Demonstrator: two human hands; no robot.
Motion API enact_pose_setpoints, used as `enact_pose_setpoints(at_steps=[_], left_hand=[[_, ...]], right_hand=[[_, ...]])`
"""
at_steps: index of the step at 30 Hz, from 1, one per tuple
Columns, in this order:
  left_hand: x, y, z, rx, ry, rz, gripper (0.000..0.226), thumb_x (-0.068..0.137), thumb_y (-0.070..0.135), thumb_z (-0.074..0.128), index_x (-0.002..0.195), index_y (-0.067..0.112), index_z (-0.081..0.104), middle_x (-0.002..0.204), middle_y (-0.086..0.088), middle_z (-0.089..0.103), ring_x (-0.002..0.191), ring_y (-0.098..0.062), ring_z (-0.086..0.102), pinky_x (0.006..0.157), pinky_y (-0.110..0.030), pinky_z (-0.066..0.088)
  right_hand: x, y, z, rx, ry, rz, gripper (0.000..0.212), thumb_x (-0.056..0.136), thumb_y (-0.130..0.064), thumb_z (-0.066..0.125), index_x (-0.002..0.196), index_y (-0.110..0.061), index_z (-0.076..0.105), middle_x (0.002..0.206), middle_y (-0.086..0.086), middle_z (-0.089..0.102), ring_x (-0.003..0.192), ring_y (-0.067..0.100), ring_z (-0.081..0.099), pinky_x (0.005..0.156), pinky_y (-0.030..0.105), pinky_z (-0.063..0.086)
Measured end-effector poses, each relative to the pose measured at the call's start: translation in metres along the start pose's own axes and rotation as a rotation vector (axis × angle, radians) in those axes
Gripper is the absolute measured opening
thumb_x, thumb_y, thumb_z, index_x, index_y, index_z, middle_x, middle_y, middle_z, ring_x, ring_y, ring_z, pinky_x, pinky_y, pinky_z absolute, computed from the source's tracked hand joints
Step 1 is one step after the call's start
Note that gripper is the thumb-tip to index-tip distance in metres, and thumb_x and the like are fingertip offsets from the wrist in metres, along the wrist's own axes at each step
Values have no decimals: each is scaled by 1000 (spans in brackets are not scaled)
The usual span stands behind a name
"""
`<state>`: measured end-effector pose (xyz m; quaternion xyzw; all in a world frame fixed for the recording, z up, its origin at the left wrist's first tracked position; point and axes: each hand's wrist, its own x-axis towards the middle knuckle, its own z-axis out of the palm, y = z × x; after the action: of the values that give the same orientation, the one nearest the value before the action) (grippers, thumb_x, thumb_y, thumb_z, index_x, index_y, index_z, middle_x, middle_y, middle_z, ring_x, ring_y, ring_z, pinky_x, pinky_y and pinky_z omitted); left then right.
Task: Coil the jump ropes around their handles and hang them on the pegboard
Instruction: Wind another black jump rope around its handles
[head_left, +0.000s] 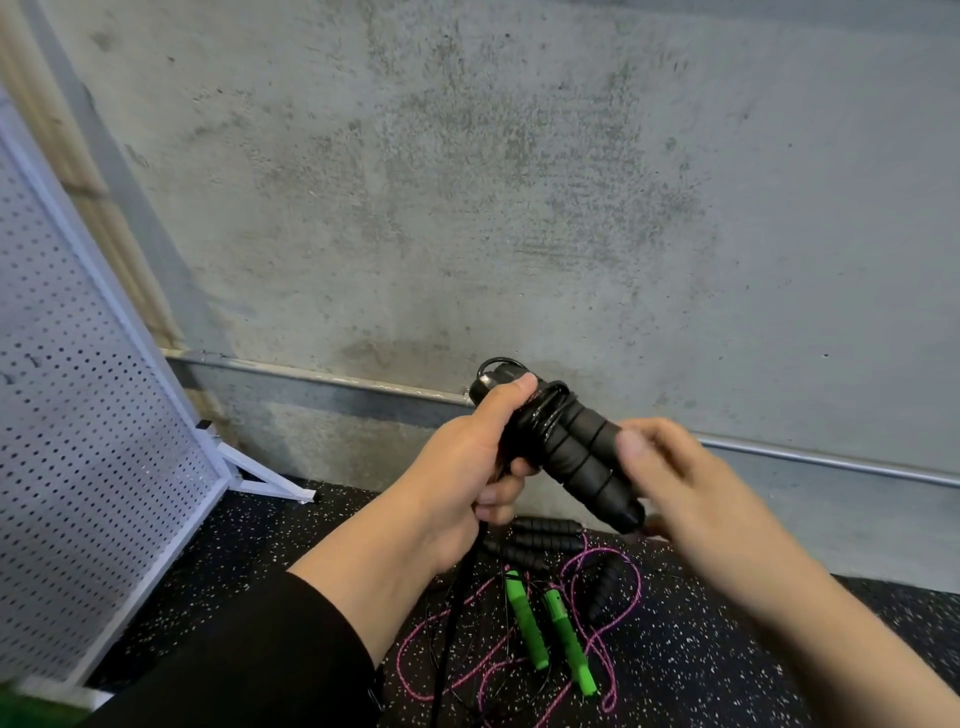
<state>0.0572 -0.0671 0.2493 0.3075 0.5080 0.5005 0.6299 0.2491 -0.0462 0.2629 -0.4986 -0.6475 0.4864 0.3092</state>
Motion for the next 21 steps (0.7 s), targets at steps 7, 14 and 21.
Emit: enact_pose_setpoints(at_steps=[7, 14, 21], left_hand=[[-4, 2, 3, 44, -41, 54, 44, 82, 62, 64, 67, 22, 52, 59, 1, 43, 46, -10, 19, 50, -28, 11], [-3, 2, -2, 114, -69, 74, 57, 78, 79, 54, 63, 25, 62, 65, 1, 46, 43, -9, 20, 46, -24, 11], [-2, -1, -1, 132, -15, -9, 83, 83, 82, 45, 110, 10, 75, 61, 5, 35, 45, -8, 17, 43, -22, 13]], right_hand=[[-2, 3, -1, 826, -528, 437, 63, 98, -63, 40, 125, -15, 71, 88, 23, 62, 62, 28, 60, 54, 33, 56], [4, 12, 7, 838, -278, 206, 51, 96, -41, 53, 128, -2, 63, 85, 19, 53, 64, 19, 46, 58, 30, 45], [14, 14, -18, 86, 87, -15, 27, 100, -36, 57, 124, -44, 66, 94, 7, 66, 69, 16, 59, 77, 45, 59]])
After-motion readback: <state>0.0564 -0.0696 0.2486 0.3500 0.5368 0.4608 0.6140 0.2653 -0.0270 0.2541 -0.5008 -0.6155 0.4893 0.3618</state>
